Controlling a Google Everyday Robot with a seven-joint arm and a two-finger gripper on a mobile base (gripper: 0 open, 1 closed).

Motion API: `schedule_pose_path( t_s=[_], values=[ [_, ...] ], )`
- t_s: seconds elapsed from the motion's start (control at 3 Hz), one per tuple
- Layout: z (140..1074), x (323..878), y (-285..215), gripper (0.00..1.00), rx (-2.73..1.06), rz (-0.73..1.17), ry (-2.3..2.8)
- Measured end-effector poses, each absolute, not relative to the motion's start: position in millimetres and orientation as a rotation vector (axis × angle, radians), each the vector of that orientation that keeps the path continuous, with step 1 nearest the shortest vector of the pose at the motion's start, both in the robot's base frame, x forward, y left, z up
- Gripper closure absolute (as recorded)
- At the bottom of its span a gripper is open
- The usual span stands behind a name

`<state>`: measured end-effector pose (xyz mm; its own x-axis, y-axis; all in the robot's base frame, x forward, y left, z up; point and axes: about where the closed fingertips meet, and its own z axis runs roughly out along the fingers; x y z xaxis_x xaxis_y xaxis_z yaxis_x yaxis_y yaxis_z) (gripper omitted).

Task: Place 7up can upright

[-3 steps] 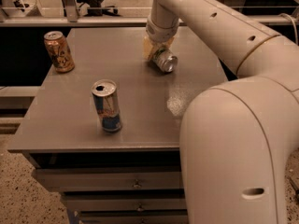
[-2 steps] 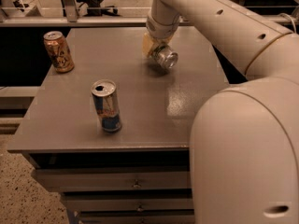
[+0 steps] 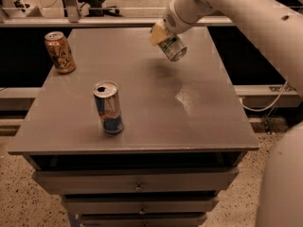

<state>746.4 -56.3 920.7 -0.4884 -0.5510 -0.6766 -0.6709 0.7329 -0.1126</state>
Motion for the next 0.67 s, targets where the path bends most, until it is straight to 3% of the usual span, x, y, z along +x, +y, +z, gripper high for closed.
schedule_pose_path(
  t_s=[0.67],
  values=[
    [961,740,-102,1.0,-0.783,0.559,1.801]
  ],
)
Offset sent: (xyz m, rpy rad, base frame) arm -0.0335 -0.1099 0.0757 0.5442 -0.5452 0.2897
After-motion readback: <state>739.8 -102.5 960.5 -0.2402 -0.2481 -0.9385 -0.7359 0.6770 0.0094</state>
